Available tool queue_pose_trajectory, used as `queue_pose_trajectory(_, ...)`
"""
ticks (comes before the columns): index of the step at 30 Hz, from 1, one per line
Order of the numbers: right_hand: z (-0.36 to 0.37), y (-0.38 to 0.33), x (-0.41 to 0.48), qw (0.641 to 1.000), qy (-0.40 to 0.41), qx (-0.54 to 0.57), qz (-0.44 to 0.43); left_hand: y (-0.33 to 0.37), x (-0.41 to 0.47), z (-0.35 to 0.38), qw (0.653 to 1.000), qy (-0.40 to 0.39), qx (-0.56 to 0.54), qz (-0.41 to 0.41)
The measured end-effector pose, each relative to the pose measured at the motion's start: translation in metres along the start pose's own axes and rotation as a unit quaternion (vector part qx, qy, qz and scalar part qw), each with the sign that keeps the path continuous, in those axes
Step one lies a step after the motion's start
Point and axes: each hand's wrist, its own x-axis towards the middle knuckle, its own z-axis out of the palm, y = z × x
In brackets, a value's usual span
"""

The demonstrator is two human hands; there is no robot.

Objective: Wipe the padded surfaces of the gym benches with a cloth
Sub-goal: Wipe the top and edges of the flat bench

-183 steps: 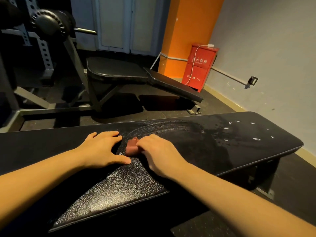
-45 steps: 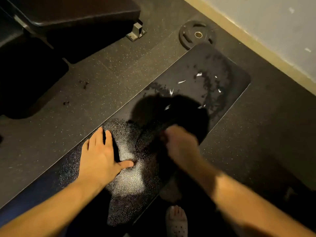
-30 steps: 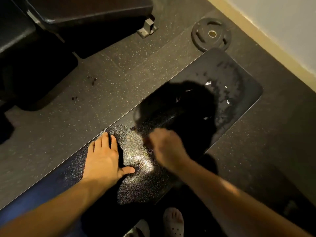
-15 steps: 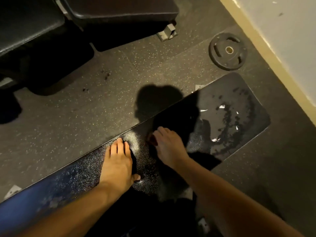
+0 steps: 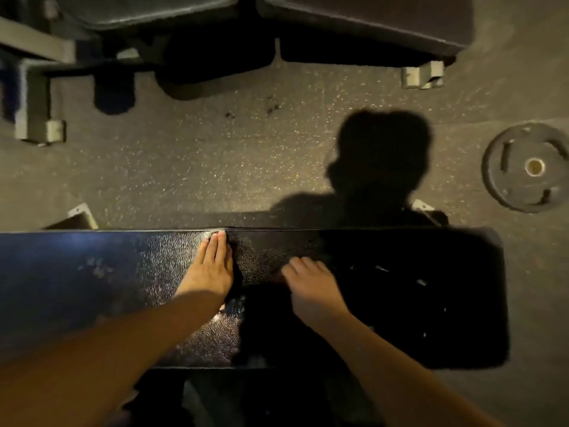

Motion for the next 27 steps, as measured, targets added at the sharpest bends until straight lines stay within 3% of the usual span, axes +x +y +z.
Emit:
queue_pose_trajectory(3, -0.028, 0.051, -0.01, 0.997, -0.039, -0.011, 0.058, 0.001, 0.004, 0.01, 1.0, 0.012, 0.01, 0.012)
queue_pose_trajectory(9, -0.014, 0.003, 0.085, 0.988, 0.148, 0.013, 0.038, -0.006, -0.001, 0.019, 0.998, 0.047, 0.007, 0.034)
queue_pose_trajectory(11, 0.007, -0.013, 0.067, 0.995, 0.094, 0.017, -0.001, -0.009, -0.003, 0.02, 0.999, 0.033, -0.004, 0.026)
queue_pose_trajectory(14, 0.019, -0.006, -0.014, 0.989, -0.089, -0.037, -0.109, -0.01, -0.009, 0.019, 0.998, 0.044, -0.035, 0.024)
queue_pose_trajectory(16, 0.014, 0.02, -0.048, 0.983, -0.124, -0.054, -0.125, -0.009, -0.01, 0.022, 0.997, 0.066, -0.033, 0.017)
queue_pose_trajectory(19, 0.006, 0.037, -0.017, 0.99, -0.077, -0.107, -0.052, -0.001, -0.018, 0.03, 0.994, 0.096, -0.04, -0.015)
queue_pose_trajectory(21, 0.003, 0.016, 0.032, 0.994, 0.032, -0.104, -0.018, 0.012, -0.032, 0.043, 0.989, 0.125, -0.071, -0.045)
queue_pose_trajectory(23, -0.002, -0.016, 0.079, 0.992, 0.115, -0.045, 0.021, 0.029, -0.051, 0.059, 0.97, 0.163, -0.16, -0.087)
queue_pose_trajectory(25, 0.013, -0.035, 0.098, 0.994, 0.102, -0.018, 0.024, 0.049, -0.071, 0.076, 0.92, 0.225, -0.284, -0.146)
queue_pose_trajectory(27, 0.036, -0.038, 0.076, 0.998, 0.059, 0.012, -0.026, 0.068, -0.085, 0.084, 0.885, 0.243, -0.349, -0.192)
